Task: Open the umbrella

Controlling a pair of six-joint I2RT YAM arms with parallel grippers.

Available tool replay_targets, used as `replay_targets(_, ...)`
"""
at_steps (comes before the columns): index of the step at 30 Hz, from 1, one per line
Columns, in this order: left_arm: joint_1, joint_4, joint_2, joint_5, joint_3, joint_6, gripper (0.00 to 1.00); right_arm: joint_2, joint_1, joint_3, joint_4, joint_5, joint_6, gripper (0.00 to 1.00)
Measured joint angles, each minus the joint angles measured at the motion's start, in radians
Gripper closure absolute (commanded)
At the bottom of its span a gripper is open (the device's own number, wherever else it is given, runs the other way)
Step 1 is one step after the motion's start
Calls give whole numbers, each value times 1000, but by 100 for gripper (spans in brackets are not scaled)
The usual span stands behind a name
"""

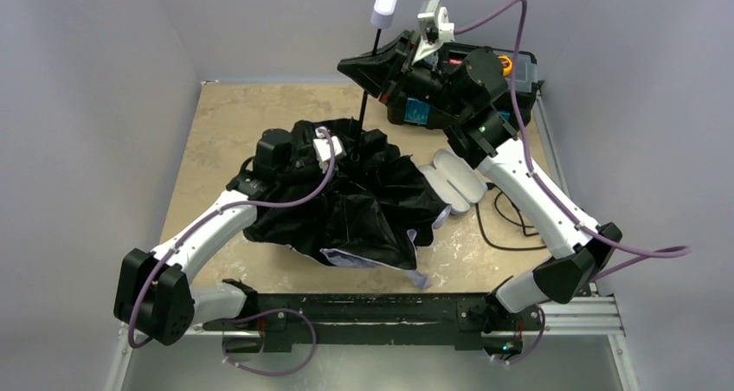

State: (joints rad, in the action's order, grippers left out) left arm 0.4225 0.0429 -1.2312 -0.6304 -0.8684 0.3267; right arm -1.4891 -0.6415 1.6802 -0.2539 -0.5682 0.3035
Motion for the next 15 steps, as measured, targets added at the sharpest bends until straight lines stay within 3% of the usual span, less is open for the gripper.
replay_targets(15,-6,19,8,-21,76,19,66,-4,-3,83,45,2,18,100)
